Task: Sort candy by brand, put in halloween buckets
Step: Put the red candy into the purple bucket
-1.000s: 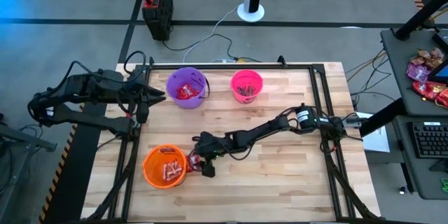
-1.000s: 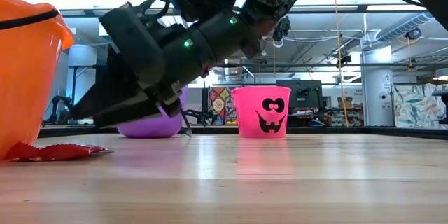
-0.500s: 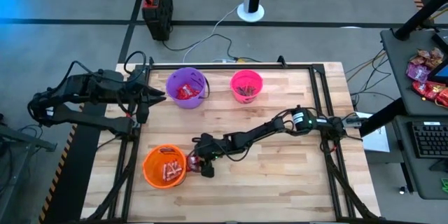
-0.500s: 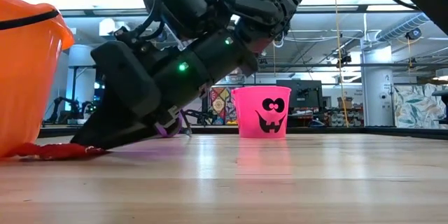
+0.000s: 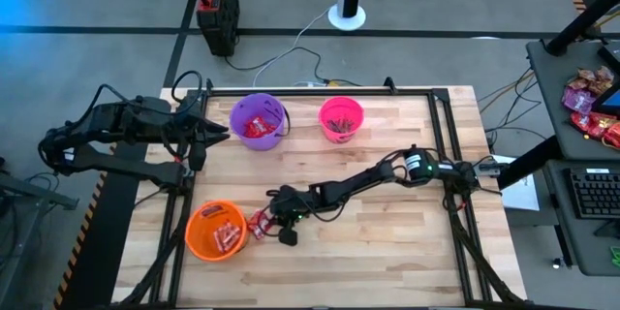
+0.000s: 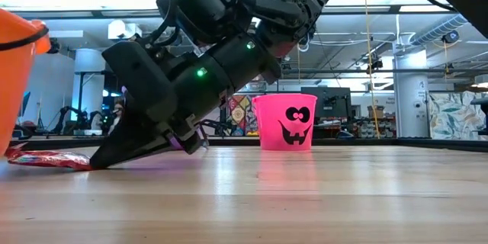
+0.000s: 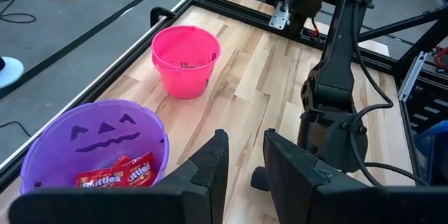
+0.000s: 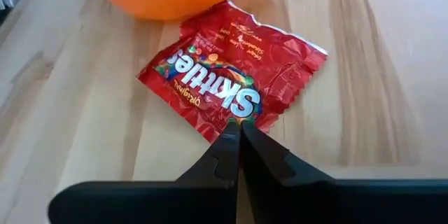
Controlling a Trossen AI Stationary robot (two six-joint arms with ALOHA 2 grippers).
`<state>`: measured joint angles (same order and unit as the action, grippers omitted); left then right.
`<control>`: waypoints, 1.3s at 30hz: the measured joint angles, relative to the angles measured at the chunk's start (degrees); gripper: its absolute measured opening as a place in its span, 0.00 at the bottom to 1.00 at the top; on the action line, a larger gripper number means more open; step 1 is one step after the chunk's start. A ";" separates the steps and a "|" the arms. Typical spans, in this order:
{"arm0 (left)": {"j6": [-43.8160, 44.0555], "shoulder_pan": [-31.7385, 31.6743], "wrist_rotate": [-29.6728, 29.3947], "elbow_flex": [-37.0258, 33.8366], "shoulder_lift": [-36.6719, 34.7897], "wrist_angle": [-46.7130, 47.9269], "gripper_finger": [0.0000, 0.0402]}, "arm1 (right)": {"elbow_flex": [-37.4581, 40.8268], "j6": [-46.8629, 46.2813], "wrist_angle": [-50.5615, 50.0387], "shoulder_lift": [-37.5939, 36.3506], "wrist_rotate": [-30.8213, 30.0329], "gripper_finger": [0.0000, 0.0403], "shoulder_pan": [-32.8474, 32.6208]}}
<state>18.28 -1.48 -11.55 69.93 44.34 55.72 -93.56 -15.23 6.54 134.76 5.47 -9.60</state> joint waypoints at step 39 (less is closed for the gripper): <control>0.42 0.00 0.10 0.00 -0.07 0.01 0.19 | 0.18 6.19 -1.33 -6.33 -12.07 0.27 0.81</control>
<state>18.70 -1.48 -11.46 69.93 44.27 55.73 -93.38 -9.04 5.21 128.43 -6.59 -8.78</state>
